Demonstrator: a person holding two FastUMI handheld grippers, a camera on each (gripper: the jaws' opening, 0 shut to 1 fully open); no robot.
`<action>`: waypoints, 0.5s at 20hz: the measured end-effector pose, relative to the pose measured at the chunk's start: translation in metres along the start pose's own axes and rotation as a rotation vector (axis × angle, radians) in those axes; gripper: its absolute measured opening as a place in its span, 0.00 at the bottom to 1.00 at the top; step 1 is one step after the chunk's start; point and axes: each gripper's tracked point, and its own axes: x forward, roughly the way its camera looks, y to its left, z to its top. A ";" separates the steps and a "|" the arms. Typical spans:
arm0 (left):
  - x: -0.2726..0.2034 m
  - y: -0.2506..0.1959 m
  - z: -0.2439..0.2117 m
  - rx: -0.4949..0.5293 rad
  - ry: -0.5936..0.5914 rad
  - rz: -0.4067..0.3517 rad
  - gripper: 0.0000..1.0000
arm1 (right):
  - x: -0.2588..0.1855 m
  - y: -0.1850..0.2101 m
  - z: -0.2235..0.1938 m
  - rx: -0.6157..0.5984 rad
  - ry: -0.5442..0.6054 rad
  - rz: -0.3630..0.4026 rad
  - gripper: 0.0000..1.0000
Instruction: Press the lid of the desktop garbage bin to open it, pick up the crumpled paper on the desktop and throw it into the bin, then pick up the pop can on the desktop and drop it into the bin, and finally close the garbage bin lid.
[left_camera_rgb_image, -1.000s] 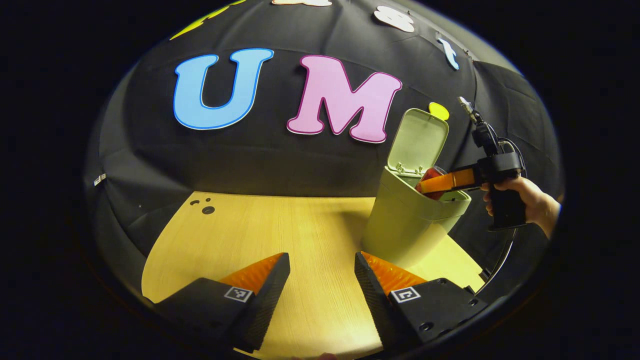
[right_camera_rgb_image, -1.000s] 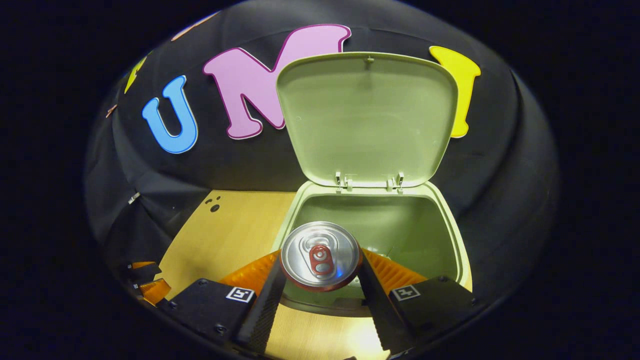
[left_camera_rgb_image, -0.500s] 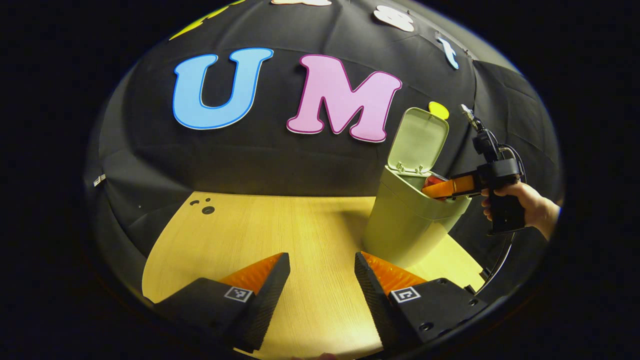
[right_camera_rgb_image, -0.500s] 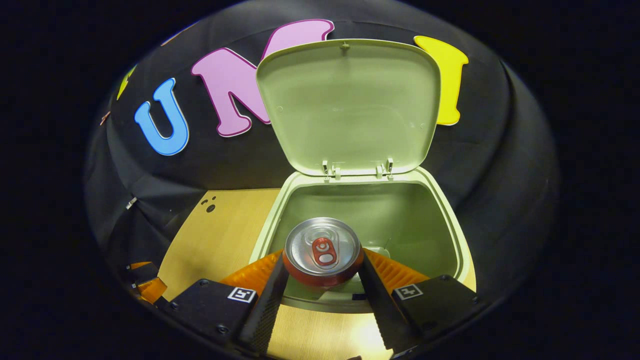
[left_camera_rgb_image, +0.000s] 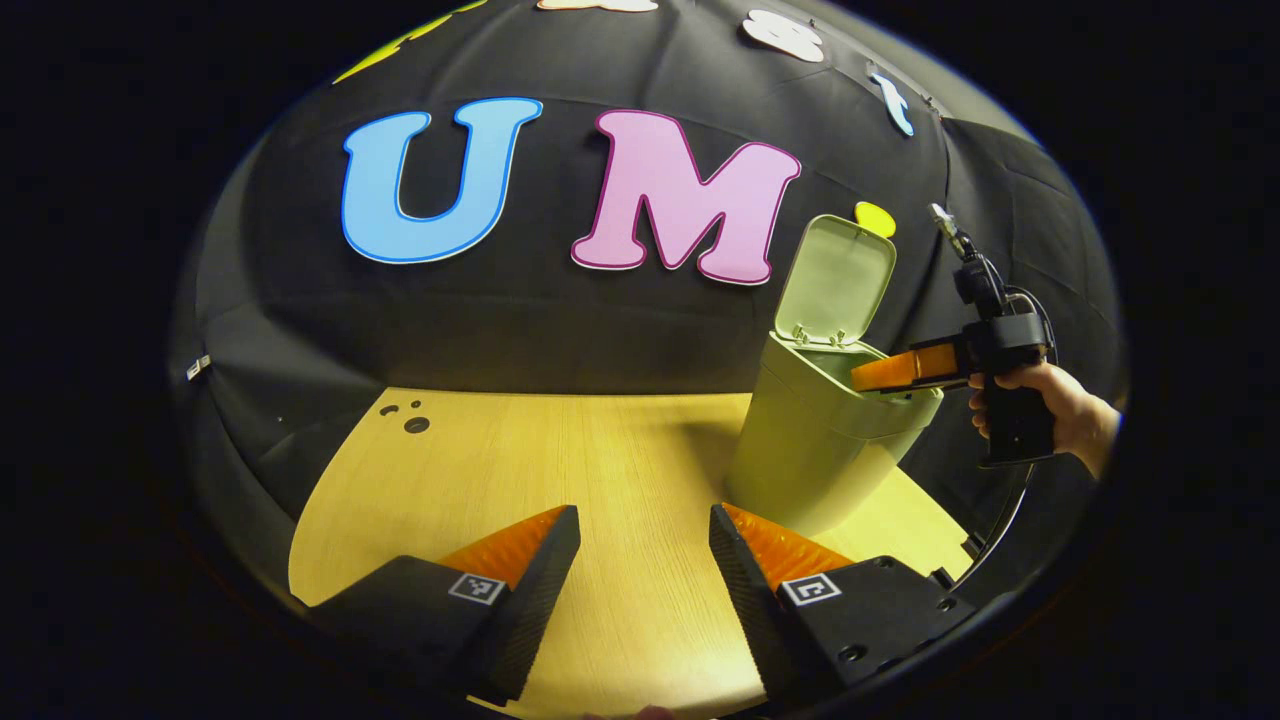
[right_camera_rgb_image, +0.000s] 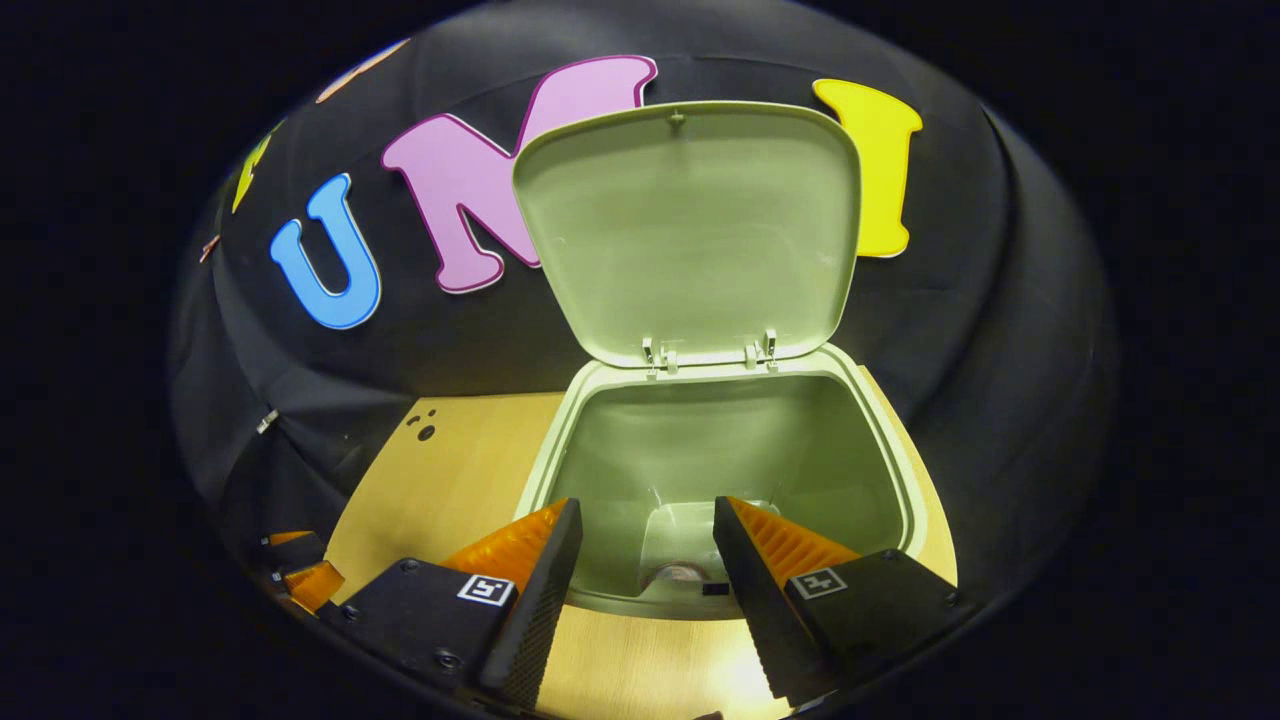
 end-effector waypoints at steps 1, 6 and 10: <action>-0.001 0.000 0.000 0.000 -0.001 -0.001 0.85 | -0.006 0.002 0.008 0.016 -0.023 0.006 0.84; 0.000 0.001 -0.001 -0.011 0.001 0.000 0.85 | -0.046 0.006 0.079 0.033 -0.219 0.005 0.84; -0.001 -0.001 -0.001 -0.016 -0.006 -0.003 0.85 | -0.076 0.006 0.142 0.020 -0.356 0.000 0.85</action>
